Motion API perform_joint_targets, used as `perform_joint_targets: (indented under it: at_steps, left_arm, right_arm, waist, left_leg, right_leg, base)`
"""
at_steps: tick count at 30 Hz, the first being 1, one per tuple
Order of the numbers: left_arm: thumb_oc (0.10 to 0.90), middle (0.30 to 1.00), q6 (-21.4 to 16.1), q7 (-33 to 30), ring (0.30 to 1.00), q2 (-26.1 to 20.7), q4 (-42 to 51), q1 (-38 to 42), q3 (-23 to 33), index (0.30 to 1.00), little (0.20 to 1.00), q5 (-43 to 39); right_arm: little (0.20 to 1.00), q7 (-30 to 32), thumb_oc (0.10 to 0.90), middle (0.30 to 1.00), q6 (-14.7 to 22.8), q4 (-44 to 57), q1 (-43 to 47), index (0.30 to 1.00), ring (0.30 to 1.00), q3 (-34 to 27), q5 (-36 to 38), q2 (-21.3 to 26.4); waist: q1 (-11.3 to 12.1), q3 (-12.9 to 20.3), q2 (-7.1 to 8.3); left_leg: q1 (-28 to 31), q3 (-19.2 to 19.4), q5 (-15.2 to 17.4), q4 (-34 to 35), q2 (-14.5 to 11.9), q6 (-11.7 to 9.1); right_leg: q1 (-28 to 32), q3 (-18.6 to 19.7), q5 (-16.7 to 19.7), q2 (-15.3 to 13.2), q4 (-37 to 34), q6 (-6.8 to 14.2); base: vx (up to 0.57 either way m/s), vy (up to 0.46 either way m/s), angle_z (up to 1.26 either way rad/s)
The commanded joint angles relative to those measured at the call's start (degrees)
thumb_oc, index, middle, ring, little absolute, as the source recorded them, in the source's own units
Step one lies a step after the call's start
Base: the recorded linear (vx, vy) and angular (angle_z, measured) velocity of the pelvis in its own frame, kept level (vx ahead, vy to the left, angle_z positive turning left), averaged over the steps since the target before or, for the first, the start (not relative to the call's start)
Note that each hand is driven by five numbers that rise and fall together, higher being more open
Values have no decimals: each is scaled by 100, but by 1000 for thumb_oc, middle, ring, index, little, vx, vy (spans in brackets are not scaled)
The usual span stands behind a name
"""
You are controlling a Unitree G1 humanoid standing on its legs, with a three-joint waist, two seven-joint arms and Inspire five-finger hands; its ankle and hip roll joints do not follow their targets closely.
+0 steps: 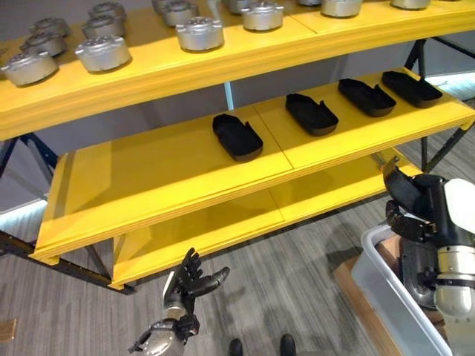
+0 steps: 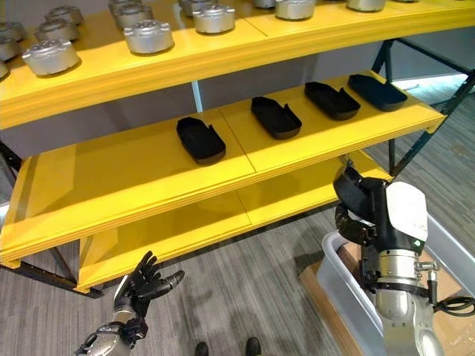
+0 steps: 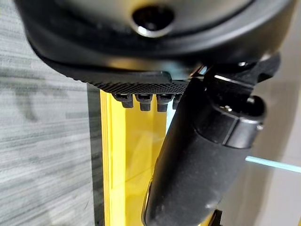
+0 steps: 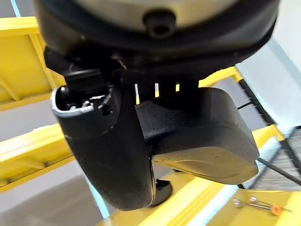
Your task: Move parts from the plastic box to the shelf.
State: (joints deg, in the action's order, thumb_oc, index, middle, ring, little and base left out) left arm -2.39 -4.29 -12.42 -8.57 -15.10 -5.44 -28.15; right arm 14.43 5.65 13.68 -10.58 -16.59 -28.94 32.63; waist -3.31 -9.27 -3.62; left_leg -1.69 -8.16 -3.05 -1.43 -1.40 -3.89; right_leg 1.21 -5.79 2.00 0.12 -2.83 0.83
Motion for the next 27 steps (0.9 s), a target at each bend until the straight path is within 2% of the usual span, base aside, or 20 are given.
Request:
perform_joint_targets:
  at_steps: [1, 2, 4, 6, 7, 9, 10, 11, 13, 14, 15, 18, 19, 20, 22, 25, 27]
  left_arm:
    - [900, 1000, -556, 31, 1000, -415, 497, 423, 160, 1000, 1000, 129]
    - [900, 1000, -557, 33, 1000, -418, 496, 421, 160, 1000, 1000, 126]
    - [900, 1000, -559, 28, 1000, -387, 525, 328, 168, 1000, 1000, 129]
    - [900, 1000, -523, -3, 1000, -384, 551, 256, 194, 1000, 1000, 163]
    - [900, 1000, -520, -50, 1000, -369, 542, 253, 234, 1000, 1000, 172]
    - [900, 1000, -499, -54, 1000, -352, 522, 252, 271, 1000, 1000, 196]
    - [900, 1000, -522, -19, 1000, -351, 501, 266, 303, 1000, 1000, 176]
    - [900, 1000, -546, 23, 1000, -326, 514, 241, 300, 1000, 1000, 170]
    - [900, 1000, -566, 52, 1000, -327, 550, 165, 302, 1000, 1000, 159]
    - [900, 1000, -556, 51, 1000, -319, 542, 142, 318, 1000, 1000, 127]
    - [900, 1000, -557, 59, 1000, -356, 584, 130, 336, 1000, 1000, 115]
    - [900, 1000, -566, 93, 1000, -443, 611, 183, 324, 1000, 1000, 109]
    - [900, 1000, -569, 83, 1000, -485, 632, 221, 298, 1000, 1000, 106]
    - [900, 1000, -569, 83, 1000, -486, 632, 221, 298, 1000, 1000, 106]
    - [900, 1000, -571, 49, 1000, -596, 672, 302, 269, 1000, 1000, 159]
    - [900, 1000, -547, -30, 1000, -653, 695, 374, 252, 1000, 1000, 197]
    - [900, 1000, -546, -40, 1000, -667, 702, 382, 258, 1000, 1000, 202]
  right_arm:
    - [300, 890, 400, 300, 547, 965, 763, 300, 300, -712, 243, 398]
    - [300, 890, 400, 300, 544, 969, 761, 300, 300, -711, 240, 394]
    - [300, 917, 400, 300, 534, 1019, 716, 300, 300, -709, 188, 323]
    - [300, 959, 400, 300, 524, 1040, 671, 300, 300, -728, 189, 322]
    - [300, 1024, 400, 300, 518, 1031, 660, 300, 300, -751, 186, 343]
    - [300, 1082, 400, 300, 480, 997, 588, 300, 300, -834, 199, 427]
    - [300, 1136, 400, 300, 419, 1008, 470, 300, 300, -977, 122, 473]
    - [300, 1127, 400, 300, 417, 1059, 437, 300, 300, -1006, 83, 460]
    - [300, 1165, 400, 300, 377, 1137, 380, 300, 300, -1042, -35, 410]
    - [300, 1148, 400, 300, 335, 1169, 377, 300, 300, -1043, -120, 416]
    - [300, 1145, 400, 300, 311, 1234, 424, 300, 300, -1027, -213, 428]
    - [300, 1105, 400, 300, 251, 1387, 412, 300, 300, -1108, -452, 447]
    - [300, 1108, 400, 300, 222, 1407, 449, 300, 300, -1108, -495, 459]
    - [300, 1108, 400, 300, 222, 1407, 450, 300, 300, -1108, -495, 457]
    - [300, 1098, 400, 300, 147, 1330, 618, 300, 300, -996, -657, 577]
    - [300, 1055, 400, 300, 97, 1258, 788, 300, 300, -860, -680, 641]
    - [300, 1025, 400, 300, 83, 1209, 842, 300, 300, -802, -675, 670]
  waist:
    - [-107, 39, 732]
    - [-99, 34, 731]
    - [-60, 57, 747]
    - [-36, 81, 726]
    - [-48, 76, 710]
    - [-149, 107, 609]
    - [-234, 119, 487]
    - [-246, 166, 387]
    - [-210, 227, 233]
    - [-178, 259, 196]
    - [-117, 272, 220]
    - [-76, 280, 300]
    - [-61, 275, 337]
    - [-63, 273, 344]
    - [9, 293, 461]
    - [88, 385, 598]
    - [117, 408, 639]
  left_leg:
    - [-179, 1284, 562, -1251, -233, 178]
    - [-160, 1291, 562, -1237, -242, 170]
    - [-91, 1199, 277, -763, -689, 86]
    - [-62, 1014, -210, -271, -1090, -8]
    - [-140, 932, -662, 70, -1452, -133]
    - [-127, 1183, -1314, 610, -1887, -337]
    - [-165, 1549, -1523, 643, -2094, -569]
    - [-116, 1641, -1394, 643, -2169, -637]
    - [-64, 1577, -1222, 643, -2175, -734]
    - [4, 1585, -1106, 643, -2101, -715]
    - [102, 1611, -1007, 643, -1941, -665]
    - [188, 1731, -788, 643, -1685, -578]
    - [200, 1712, -711, 643, -1559, -519]
    - [203, 1712, -710, 643, -1550, -515]
    - [201, 1712, -519, 595, -1239, -341]
    - [172, 1704, -410, 610, -1041, -228]
    - [173, 1703, -371, 620, -1002, -192]
  right_leg:
    - [56, -40, 98, -246, 76, 122]
    - [70, -33, 105, -235, 64, 116]
    - [171, -31, 59, -266, -36, 177]
    - [179, -22, -14, -272, -31, 205]
    - [162, 3, -77, -301, -3, 236]
    - [125, -120, -202, -302, 58, 252]
    - [149, -250, -281, -325, 77, 311]
    - [160, -296, -313, -307, 93, 328]
    - [228, -267, -302, -302, 86, 360]
    - [288, -267, -311, -380, 94, 393]
    - [412, -261, -314, -545, 109, 445]
    - [607, -406, -282, -877, 81, 583]
    - [631, -434, -253, -971, 63, 641]
    - [636, -437, -253, -979, 60, 645]
    - [642, -428, -173, -1215, 50, 778]
    - [587, -449, -112, -1375, 83, 886]
    - [576, -459, -95, -1419, 91, 914]
  base:
    - [-68, -77, 81]
    - [26, -24, 96]
    - [48, 22, 49]
    - [52, 72, 7]
    - [35, 130, 11]
    - [50, 193, 10]
    - [72, 243, 11]
    - [96, 265, 30]
    - [138, 230, 25]
    - [224, 339, 3]
    - [228, 353, 4]
    - [154, 276, 14]
    - [82, 170, 15]
    - [62, 156, 13]
    - [102, 243, 18]
    - [83, 181, 11]
    - [46, 104, 5]
